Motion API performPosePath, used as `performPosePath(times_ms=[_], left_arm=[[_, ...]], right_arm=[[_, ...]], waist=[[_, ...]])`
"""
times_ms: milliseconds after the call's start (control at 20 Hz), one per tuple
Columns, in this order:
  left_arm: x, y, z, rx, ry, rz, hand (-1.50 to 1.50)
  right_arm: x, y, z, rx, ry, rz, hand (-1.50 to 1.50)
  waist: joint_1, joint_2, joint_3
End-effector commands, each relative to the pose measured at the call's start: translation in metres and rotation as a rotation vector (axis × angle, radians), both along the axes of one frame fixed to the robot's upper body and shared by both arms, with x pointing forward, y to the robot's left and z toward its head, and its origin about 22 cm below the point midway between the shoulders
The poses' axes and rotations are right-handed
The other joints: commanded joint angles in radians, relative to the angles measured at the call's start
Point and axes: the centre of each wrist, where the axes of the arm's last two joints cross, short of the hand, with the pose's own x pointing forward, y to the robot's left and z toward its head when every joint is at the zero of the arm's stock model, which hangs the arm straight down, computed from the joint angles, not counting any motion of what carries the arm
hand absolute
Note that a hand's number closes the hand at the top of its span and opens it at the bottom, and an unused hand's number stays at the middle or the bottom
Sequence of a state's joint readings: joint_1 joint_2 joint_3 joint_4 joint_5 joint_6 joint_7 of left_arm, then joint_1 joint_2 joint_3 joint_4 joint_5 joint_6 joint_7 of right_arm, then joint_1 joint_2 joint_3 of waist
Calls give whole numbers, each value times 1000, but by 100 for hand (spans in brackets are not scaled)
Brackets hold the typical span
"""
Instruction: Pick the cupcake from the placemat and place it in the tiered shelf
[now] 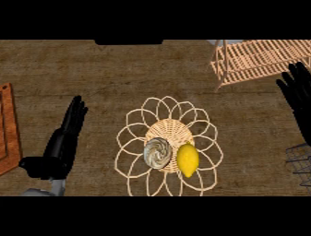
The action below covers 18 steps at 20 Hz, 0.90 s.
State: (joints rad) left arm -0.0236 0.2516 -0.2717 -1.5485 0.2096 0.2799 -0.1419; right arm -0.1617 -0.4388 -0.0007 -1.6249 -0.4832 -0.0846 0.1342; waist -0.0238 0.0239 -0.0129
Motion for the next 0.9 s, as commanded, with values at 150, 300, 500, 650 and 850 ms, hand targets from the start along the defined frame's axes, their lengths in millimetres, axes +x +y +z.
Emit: performPosePath(times_ms=[150, 300, 500, 650, 850], left_arm=[[15, 12, 18, 103, -2, -59, 0], [16, 19, 19, 135, 22, -84, 0], [35, 37, 45, 151, 52, -81, 0], [26, 34, 44, 145, 70, -64, 0], [20, 50, 52, 142, 75, -62, 0]], right_arm=[[27, 101, 46, 195, -337, 523, 150], [33, 67, 84, -474, -336, 495, 150], [55, 130, -10, -245, -116, 738, -150], [61, 125, -20, -199, -143, 937, -150], [87, 111, -10, -248, -185, 1056, -150]], waist=[[112, -11, 20], [116, -22, -9], [94, -4, 15], [73, -13, 15], [56, -18, 14]])
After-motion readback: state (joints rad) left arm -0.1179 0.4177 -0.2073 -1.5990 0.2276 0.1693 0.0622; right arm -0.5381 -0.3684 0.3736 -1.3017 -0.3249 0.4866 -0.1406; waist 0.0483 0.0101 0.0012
